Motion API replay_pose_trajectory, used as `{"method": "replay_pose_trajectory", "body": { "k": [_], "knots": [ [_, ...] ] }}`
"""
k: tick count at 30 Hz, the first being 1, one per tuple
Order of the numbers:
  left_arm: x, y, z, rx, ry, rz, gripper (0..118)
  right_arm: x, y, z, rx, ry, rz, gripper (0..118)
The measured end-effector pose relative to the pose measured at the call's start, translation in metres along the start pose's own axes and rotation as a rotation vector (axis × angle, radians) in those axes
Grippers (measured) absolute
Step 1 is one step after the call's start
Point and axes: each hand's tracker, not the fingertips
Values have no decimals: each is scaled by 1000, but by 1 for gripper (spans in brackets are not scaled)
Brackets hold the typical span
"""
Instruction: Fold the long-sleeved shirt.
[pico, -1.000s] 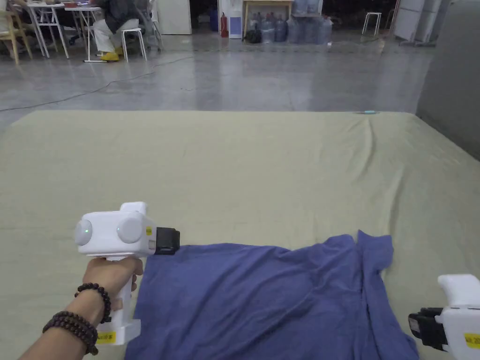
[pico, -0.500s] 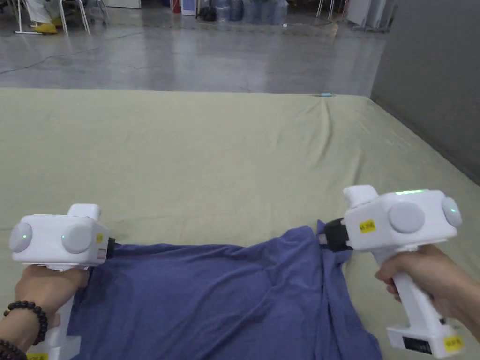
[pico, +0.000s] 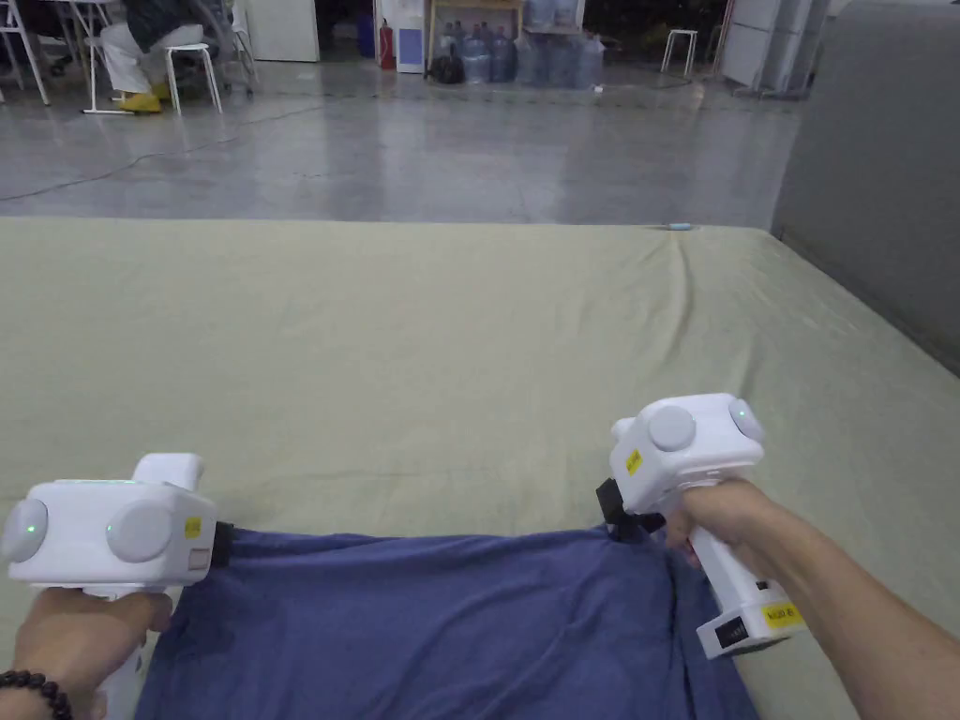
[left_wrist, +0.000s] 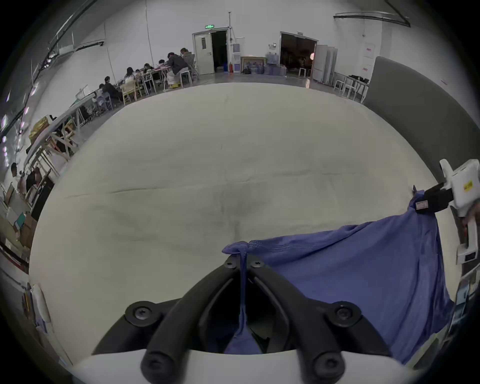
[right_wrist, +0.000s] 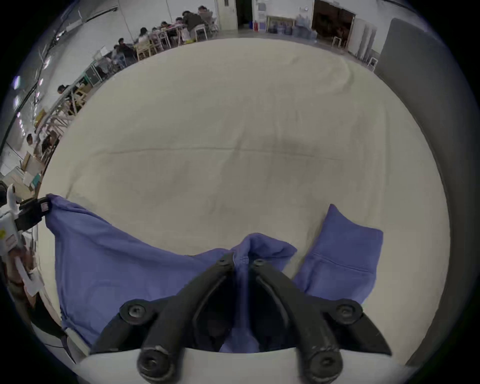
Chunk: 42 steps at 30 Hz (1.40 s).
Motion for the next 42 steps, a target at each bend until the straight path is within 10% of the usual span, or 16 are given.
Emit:
{"method": "replay_pose_trajectory", "body": {
  "k": [26,42],
  "knots": [
    [-4,272,376,728,31,69,0,-44,128,506,903,-134,-37,4],
    [14,329,391,777,9,66,0,-20,154,556,993,-203,-90,4]
  ]
}}
